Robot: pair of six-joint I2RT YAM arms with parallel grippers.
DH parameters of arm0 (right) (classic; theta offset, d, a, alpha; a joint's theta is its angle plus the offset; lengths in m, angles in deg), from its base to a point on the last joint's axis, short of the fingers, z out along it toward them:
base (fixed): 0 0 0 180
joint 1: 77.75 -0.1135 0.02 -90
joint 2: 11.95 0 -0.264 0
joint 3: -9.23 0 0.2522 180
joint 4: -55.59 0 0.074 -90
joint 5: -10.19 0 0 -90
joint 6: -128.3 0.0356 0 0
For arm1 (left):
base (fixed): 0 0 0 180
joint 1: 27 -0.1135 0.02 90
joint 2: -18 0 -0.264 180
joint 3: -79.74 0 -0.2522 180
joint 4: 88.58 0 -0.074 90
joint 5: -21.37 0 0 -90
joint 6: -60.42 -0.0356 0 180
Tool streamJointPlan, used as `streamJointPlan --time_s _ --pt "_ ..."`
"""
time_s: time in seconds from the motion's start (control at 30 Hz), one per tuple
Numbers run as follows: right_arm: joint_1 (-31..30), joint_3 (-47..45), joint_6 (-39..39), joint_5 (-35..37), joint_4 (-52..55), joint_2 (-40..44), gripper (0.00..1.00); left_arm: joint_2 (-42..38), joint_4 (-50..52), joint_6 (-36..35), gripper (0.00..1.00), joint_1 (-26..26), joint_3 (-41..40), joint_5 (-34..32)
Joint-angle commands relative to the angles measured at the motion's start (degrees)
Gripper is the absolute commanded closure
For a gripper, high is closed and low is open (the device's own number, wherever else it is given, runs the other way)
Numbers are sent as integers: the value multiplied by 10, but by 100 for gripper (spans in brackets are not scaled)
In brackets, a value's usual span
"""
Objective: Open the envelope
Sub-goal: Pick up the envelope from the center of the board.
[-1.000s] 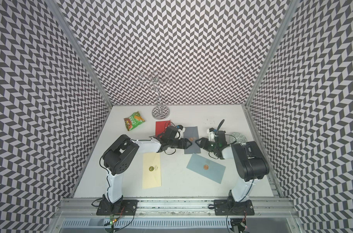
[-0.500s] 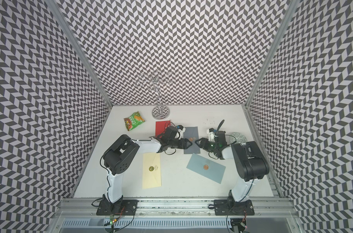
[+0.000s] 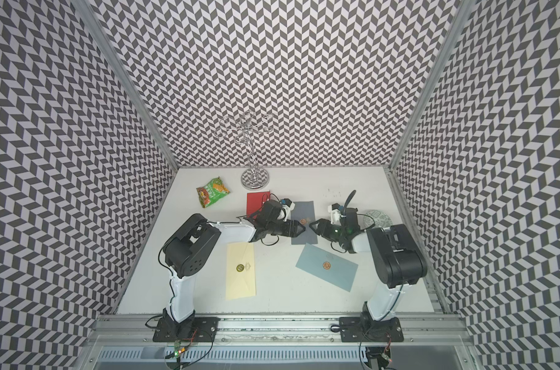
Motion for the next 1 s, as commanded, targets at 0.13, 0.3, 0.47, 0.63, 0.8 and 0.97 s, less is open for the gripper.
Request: streamJointPlan --time_s 0.13,0.3,0.47,0.63,0.8,0.97 --pt "-4 -10 -3 30 33 -6 45 -32 16 -25 25 -3 11 3" --pt "-5 -10 -3 26 31 -8 45 -43 6 -23 22 -5 -1 -10" --pt "-5 -9 -4 25 33 -8 45 -25 33 -14 23 -11 13 -23" --pt "-5 -8 -4 26 36 -6 45 -9 41 -5 26 -12 21 -18" --pt "-5 -5 -6 23 39 -7 45 -3 42 -5 27 -12 24 -12" --pt "-5 -5 -6 22 39 -12 45 10 45 -5 27 -12 29 -5"
